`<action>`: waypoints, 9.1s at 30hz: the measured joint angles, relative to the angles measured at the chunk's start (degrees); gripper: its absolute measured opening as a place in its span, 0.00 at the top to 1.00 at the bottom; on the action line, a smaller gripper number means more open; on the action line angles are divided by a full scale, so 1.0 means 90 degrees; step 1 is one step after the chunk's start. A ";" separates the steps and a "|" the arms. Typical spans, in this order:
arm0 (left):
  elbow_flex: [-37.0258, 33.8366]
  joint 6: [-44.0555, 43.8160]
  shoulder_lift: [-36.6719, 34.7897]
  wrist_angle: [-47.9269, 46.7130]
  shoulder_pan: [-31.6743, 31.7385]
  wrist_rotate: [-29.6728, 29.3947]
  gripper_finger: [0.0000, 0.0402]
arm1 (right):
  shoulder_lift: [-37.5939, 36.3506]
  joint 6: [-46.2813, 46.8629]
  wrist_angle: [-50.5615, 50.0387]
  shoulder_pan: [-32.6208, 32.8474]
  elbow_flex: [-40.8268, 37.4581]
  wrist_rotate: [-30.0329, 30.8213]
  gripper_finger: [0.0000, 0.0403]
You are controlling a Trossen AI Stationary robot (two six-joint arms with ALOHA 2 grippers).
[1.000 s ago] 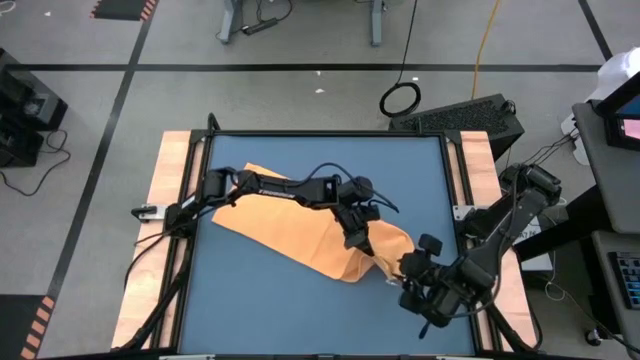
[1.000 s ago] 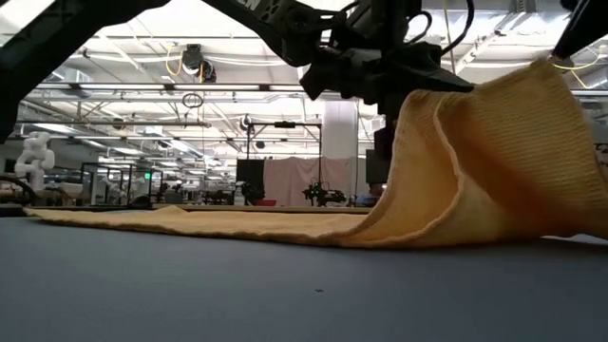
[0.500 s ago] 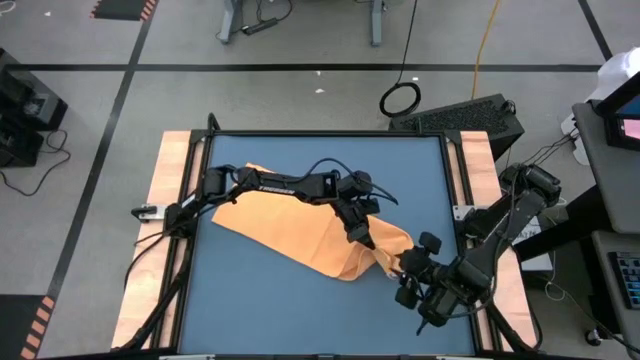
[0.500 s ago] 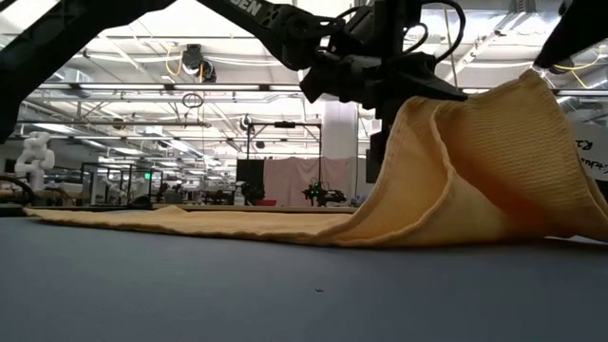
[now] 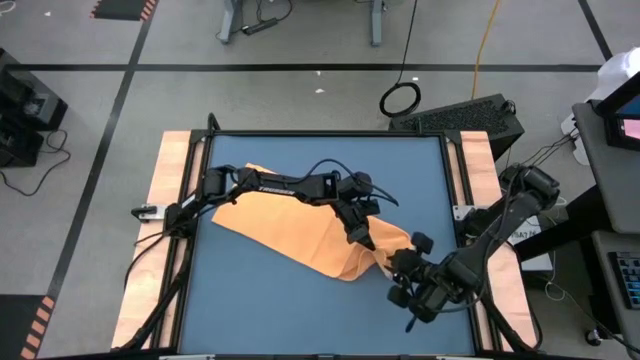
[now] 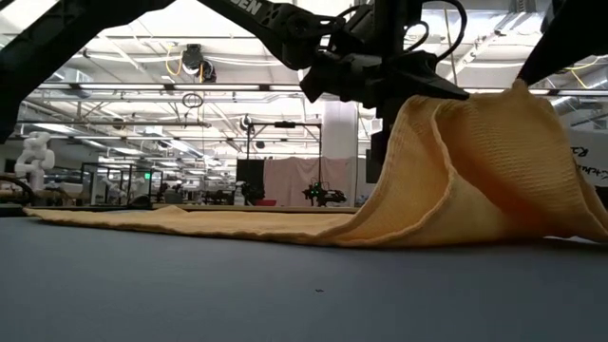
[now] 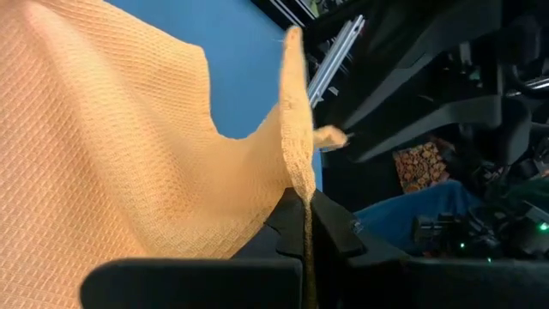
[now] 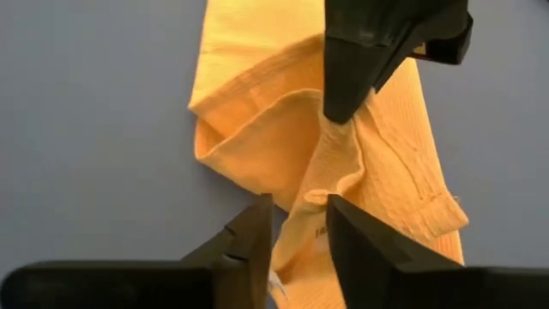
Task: Roll towel into tight, uniform cylinder
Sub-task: Fold the orange microfiber cloth
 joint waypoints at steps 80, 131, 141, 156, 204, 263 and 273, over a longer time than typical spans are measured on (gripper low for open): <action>0.0000 0.1845 0.0010 0.0427 -0.1161 -0.2659 0.99 | 0.0095 0.1258 -0.0420 0.0401 0.0231 -0.0829 1.00; 0.0000 0.2719 -0.0358 -0.0304 -0.0920 -0.4721 1.00 | -0.0068 0.1631 -0.0138 0.0551 0.0537 -0.1572 0.99; 0.0010 0.3018 -0.0822 -0.0261 -0.0784 -0.4204 1.00 | -0.0066 0.1810 -0.0129 0.0767 0.0539 -0.1097 0.99; 0.0000 0.3320 -0.0447 0.0208 -0.1835 -0.4022 1.00 | -0.0087 0.1747 -0.0255 0.0692 0.0539 -0.0466 0.99; 0.0005 0.2913 -0.0229 0.0150 -0.1663 -0.4068 1.00 | -0.0106 0.2319 -0.1239 0.1093 0.1380 -0.2277 0.67; 0.0000 0.5541 -0.0656 -0.0653 -0.2954 -0.4699 0.83 | 0.1817 0.5666 -0.0428 0.2016 0.0556 -0.0712 0.78; 0.0000 0.5314 -0.0293 -0.0609 -0.3620 -0.5381 0.58 | 0.2894 0.6014 0.1447 0.1955 0.0568 -0.0693 0.75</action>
